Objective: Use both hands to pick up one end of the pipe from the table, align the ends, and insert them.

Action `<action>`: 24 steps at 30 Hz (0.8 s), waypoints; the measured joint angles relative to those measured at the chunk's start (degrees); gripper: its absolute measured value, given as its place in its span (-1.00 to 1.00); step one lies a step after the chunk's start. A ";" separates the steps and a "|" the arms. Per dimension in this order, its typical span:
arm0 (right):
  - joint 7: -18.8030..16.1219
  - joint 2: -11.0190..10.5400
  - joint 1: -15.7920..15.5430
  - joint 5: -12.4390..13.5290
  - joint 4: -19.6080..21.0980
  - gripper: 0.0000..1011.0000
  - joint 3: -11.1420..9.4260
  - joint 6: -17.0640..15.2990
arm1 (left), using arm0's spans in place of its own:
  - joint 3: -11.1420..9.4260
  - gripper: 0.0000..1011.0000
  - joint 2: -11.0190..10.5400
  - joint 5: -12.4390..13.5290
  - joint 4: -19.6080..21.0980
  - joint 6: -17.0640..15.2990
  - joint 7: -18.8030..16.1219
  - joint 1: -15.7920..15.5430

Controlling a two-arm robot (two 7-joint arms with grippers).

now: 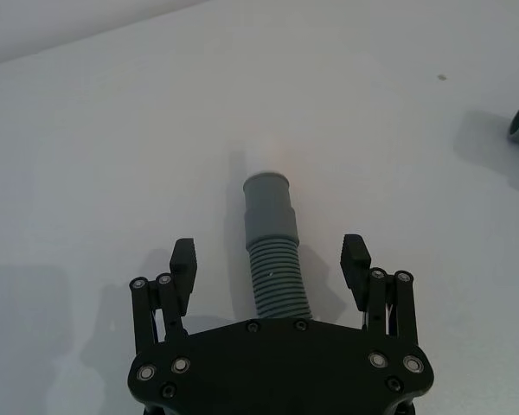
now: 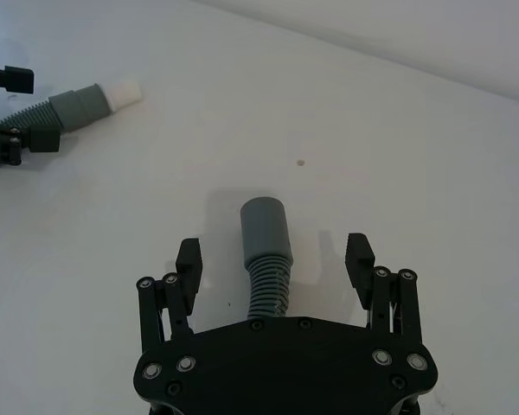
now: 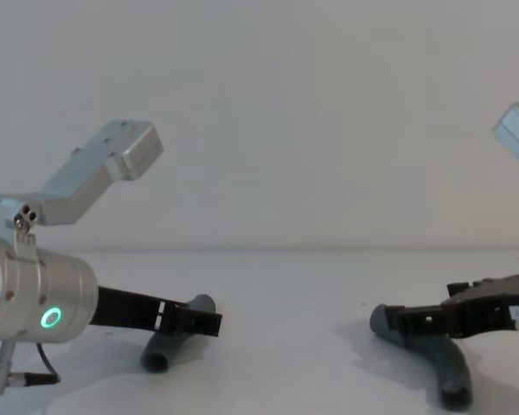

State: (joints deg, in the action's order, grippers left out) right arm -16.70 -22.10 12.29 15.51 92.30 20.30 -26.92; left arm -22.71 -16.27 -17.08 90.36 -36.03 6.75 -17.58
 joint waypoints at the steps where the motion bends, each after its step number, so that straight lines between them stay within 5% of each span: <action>1: -0.01 0.02 0.00 -0.07 -0.04 0.99 -0.01 0.00 | 0.00 0.98 0.05 0.03 -0.12 0.00 0.00 -0.03; 24: -1.12 0.11 0.66 -1.95 -1.78 0.99 0.66 -1.55 | -0.19 0.98 1.22 1.22 -3.35 0.95 1.21 -1.49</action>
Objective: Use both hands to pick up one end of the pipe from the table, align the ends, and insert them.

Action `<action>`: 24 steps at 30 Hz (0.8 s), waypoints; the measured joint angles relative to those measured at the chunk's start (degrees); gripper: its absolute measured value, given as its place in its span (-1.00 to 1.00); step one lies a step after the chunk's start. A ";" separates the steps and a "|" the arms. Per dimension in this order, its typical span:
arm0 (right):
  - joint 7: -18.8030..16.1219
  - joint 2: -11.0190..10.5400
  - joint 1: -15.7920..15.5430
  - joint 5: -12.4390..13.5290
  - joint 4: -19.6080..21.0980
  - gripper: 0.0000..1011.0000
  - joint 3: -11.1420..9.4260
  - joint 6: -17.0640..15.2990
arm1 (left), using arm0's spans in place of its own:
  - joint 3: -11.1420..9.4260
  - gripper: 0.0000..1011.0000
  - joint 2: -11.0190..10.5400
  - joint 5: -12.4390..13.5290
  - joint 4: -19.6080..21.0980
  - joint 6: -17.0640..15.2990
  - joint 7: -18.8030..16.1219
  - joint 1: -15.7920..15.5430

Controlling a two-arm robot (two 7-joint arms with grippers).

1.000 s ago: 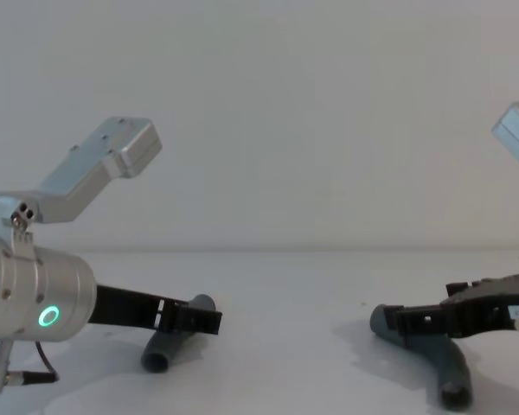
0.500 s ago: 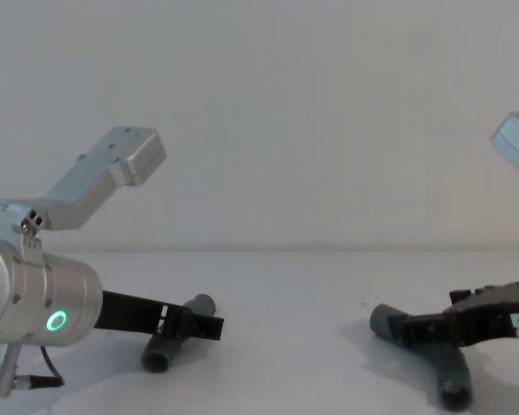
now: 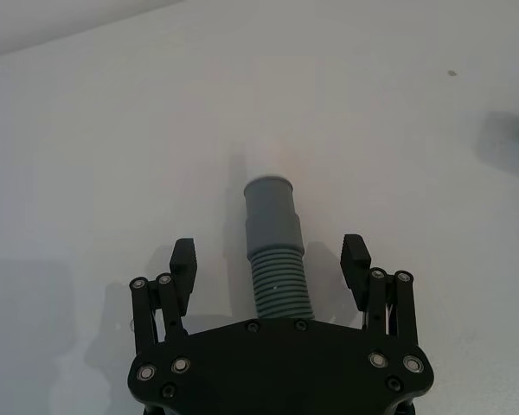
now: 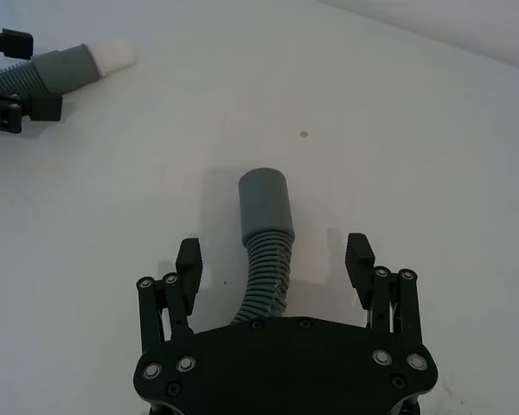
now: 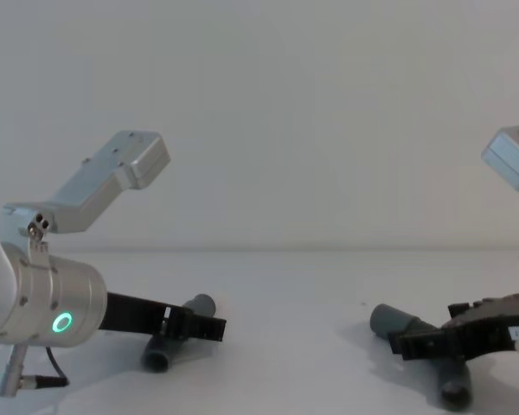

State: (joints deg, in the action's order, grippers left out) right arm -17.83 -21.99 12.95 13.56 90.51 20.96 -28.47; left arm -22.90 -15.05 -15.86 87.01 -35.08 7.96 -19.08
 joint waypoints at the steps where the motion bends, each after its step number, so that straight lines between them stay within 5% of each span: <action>1: -0.13 0.00 0.01 -0.05 0.04 0.99 0.00 -0.02 | -0.01 0.98 0.03 0.11 -0.14 0.07 0.09 -0.09; 24: -1.01 0.44 -0.17 -0.38 0.60 0.99 -0.58 0.14 | 0.26 0.98 0.34 0.71 -0.77 0.48 0.59 -0.30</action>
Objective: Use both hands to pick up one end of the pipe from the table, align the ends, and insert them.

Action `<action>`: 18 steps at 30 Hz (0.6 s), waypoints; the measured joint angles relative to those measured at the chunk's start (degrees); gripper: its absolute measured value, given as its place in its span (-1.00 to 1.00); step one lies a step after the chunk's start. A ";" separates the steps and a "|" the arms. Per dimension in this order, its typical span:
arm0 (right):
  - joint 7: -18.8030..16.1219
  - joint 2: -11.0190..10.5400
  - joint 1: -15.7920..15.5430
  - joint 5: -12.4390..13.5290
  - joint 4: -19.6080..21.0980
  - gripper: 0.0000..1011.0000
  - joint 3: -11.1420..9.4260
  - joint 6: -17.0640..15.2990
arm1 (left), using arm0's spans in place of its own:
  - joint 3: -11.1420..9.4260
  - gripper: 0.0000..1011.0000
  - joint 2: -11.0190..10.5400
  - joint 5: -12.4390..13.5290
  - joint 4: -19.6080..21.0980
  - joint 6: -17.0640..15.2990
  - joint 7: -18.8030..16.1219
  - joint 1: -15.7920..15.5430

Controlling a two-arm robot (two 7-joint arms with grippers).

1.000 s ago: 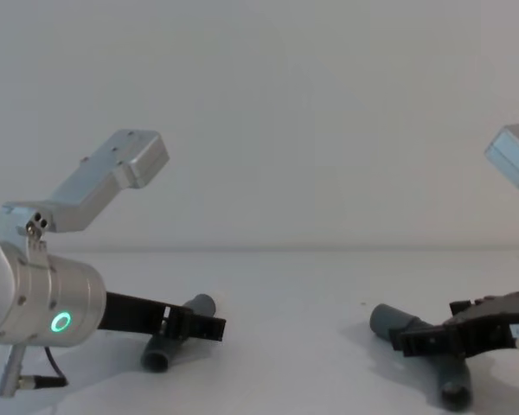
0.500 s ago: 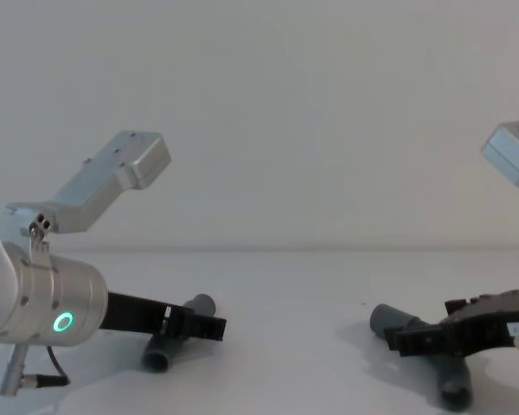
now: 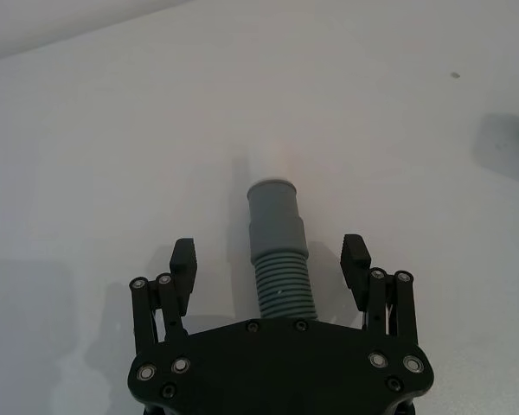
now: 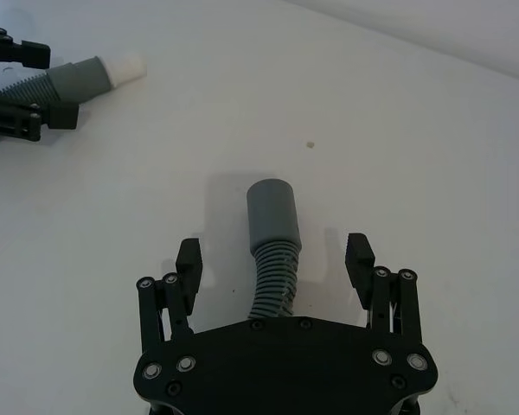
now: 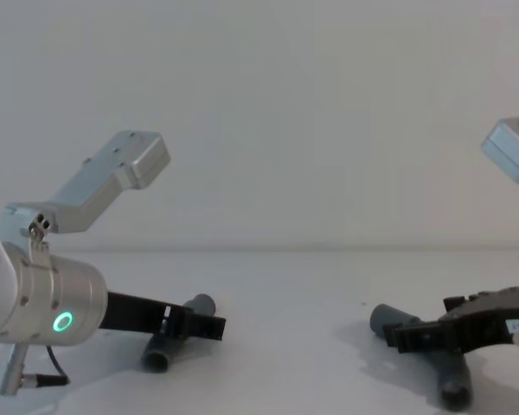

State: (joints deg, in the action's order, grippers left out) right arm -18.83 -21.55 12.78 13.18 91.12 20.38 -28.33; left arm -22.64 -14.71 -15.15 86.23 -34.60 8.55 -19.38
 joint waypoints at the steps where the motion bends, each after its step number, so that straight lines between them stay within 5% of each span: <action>1: 0.01 0.03 0.00 -0.03 -0.03 0.99 -0.01 0.02 | 0.00 0.98 0.00 0.00 0.00 0.00 0.00 0.00; 18: 0.01 0.56 -0.10 -0.56 -0.98 0.99 -0.41 0.53 | 0.69 0.98 0.71 0.14 -0.05 -0.19 -0.16 0.54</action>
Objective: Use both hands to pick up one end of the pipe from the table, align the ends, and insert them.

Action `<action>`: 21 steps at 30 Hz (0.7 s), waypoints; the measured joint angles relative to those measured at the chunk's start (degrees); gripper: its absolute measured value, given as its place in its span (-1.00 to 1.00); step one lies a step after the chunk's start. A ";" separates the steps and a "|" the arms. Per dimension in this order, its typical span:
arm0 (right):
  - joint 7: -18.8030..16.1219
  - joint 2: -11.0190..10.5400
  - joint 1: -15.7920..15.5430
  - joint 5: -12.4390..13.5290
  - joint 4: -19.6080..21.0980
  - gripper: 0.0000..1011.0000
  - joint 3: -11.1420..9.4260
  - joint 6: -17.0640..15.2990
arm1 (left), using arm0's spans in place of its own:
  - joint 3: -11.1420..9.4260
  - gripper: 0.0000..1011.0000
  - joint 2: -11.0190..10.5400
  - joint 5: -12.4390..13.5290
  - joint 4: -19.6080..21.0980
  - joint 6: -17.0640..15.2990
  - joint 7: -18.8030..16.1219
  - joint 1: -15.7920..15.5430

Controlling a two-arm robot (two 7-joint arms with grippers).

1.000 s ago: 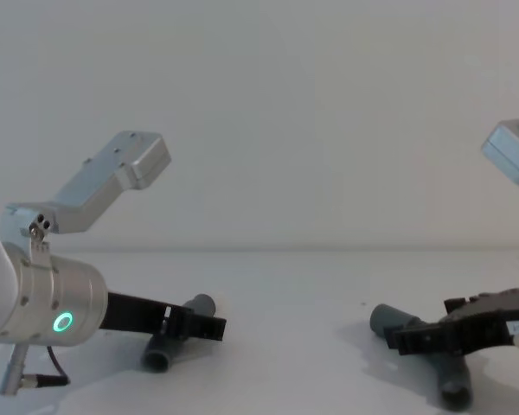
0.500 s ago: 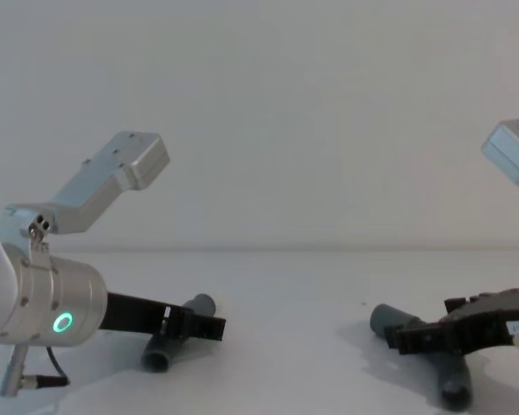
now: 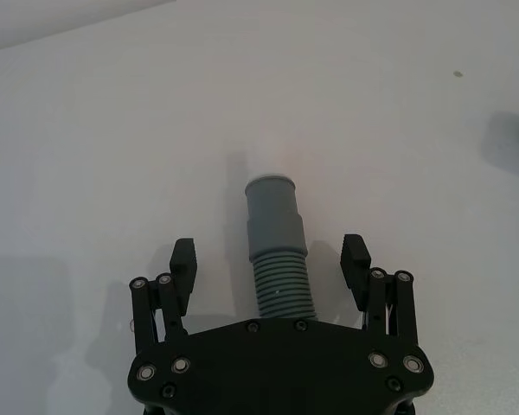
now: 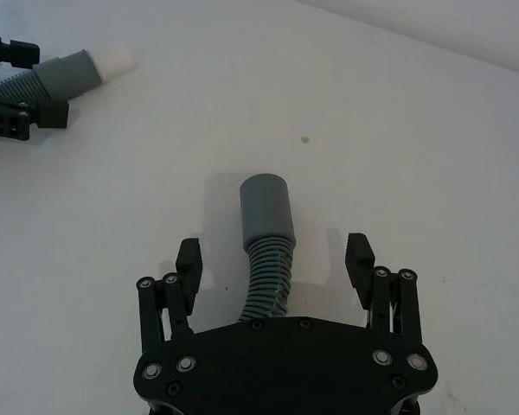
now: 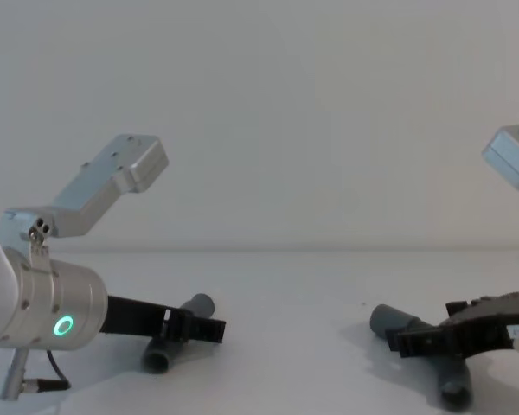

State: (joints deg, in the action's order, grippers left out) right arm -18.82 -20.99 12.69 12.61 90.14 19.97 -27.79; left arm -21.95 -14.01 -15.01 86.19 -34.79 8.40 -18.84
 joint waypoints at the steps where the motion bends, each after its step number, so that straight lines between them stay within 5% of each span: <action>1: -0.01 0.01 -0.01 -0.01 -0.01 0.99 -0.01 0.02 | 0.03 0.98 0.03 0.01 -0.01 -0.01 -0.02 0.02; 21: -0.30 0.08 -0.10 -0.14 -0.22 0.99 -0.11 0.11 | 0.39 0.98 0.23 0.10 0.04 -0.04 -0.06 0.36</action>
State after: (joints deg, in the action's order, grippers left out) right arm -19.12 -20.91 12.58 12.48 89.92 19.86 -27.68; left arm -21.57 -13.78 -14.90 86.22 -34.83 8.34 -18.48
